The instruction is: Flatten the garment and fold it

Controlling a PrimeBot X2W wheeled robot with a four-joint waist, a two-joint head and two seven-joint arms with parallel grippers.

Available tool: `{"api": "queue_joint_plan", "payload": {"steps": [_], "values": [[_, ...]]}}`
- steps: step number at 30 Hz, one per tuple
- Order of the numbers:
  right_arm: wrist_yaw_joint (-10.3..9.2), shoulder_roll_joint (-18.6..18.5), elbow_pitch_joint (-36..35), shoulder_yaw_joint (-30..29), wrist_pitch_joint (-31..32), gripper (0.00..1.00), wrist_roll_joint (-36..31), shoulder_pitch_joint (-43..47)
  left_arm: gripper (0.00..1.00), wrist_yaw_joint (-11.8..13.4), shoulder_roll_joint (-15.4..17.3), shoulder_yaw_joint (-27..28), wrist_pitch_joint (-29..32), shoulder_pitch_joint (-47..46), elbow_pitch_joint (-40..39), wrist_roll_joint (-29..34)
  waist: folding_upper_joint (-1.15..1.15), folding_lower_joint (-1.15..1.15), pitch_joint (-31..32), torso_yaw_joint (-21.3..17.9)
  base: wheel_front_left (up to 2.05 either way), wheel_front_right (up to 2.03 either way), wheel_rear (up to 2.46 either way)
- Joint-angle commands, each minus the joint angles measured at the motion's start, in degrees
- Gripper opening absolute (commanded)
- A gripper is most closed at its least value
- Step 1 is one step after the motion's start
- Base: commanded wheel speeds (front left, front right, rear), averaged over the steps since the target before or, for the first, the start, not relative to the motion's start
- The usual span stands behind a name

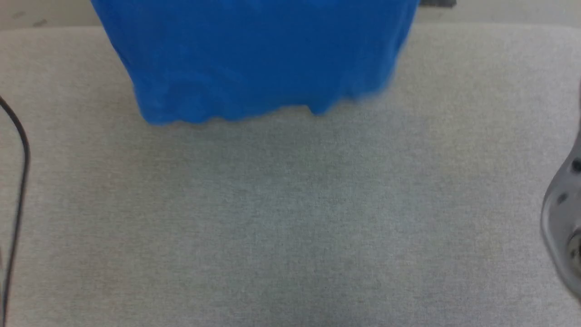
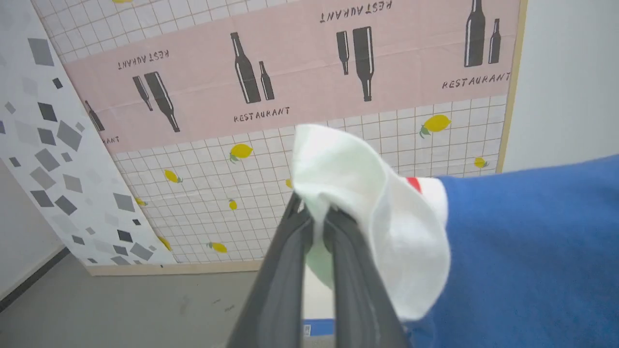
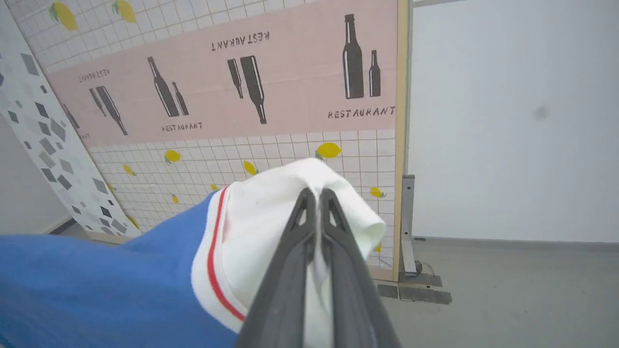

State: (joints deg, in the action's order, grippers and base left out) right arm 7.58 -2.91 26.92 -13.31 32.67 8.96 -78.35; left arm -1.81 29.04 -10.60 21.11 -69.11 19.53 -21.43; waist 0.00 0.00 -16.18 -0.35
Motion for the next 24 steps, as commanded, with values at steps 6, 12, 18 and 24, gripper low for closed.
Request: {"api": "queue_joint_plan", "payload": {"steps": [6, 12, 18, 24], "values": [[-0.09, 0.0, 7.3, -1.1, -11.9, 0.0, 1.0, -10.4, 0.0, 0.7, 0.2, -0.5, -9.9, -10.0, 5.2, 4.3, 0.0, 0.0, -6.8, -1.7, 0.0, 0.0, 0.0], [-0.09, 0.0, 16.2, 1.7, -19.0, 0.0, 3.2, -14.2, 0.0, 0.6, -1.1, -0.5, -18.7, -12.5, 11.5, 4.4, 0.0, 0.0, -9.7, -1.2, 0.0, 0.0, 0.0], [-0.09, 0.0, 18.9, 5.0, -18.9, 0.0, 3.6, -10.4, 0.0, -1.2, -2.7, -1.6, -21.6, -8.5, 16.2, 3.1, 0.0, 0.0, -9.4, 0.3, 0.0, 0.0, 0.0], [-0.09, -0.3, 16.4, 7.3, -17.8, 0.0, 7.8, -0.1, 0.0, -3.5, -5.3, -3.6, -23.5, 0.1, 19.1, 0.5, 0.0, 0.0, -5.5, 2.0, 0.0, 0.0, 0.0]]}}
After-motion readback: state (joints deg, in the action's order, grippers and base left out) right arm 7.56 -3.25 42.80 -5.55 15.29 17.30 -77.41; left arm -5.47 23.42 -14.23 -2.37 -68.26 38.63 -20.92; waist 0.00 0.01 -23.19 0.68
